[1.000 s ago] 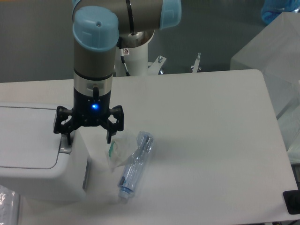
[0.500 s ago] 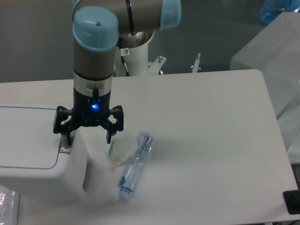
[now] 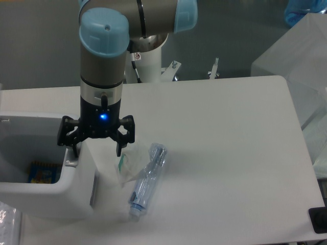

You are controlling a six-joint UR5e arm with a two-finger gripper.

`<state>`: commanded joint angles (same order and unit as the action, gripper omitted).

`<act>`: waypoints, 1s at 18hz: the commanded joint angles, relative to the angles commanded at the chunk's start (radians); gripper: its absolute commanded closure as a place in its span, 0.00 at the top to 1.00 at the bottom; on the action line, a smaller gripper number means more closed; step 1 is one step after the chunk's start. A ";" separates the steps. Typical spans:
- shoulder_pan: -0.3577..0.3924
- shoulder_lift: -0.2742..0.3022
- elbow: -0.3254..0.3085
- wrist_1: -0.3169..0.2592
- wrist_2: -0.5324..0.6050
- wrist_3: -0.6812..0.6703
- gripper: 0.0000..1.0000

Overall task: Open the trash can
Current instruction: 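Raise the gripper and move it away from the open bin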

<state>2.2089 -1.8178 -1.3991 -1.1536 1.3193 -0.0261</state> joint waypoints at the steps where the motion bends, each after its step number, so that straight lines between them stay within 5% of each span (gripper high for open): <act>1: 0.002 0.005 0.006 0.000 -0.002 0.003 1.00; 5: 0.027 0.008 0.040 0.027 0.006 0.024 1.00; 11: 0.176 0.008 0.094 0.072 0.064 0.049 1.00; 18: 0.308 -0.003 0.089 0.057 0.201 0.409 1.00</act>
<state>2.5171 -1.8208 -1.3100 -1.0968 1.5200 0.3830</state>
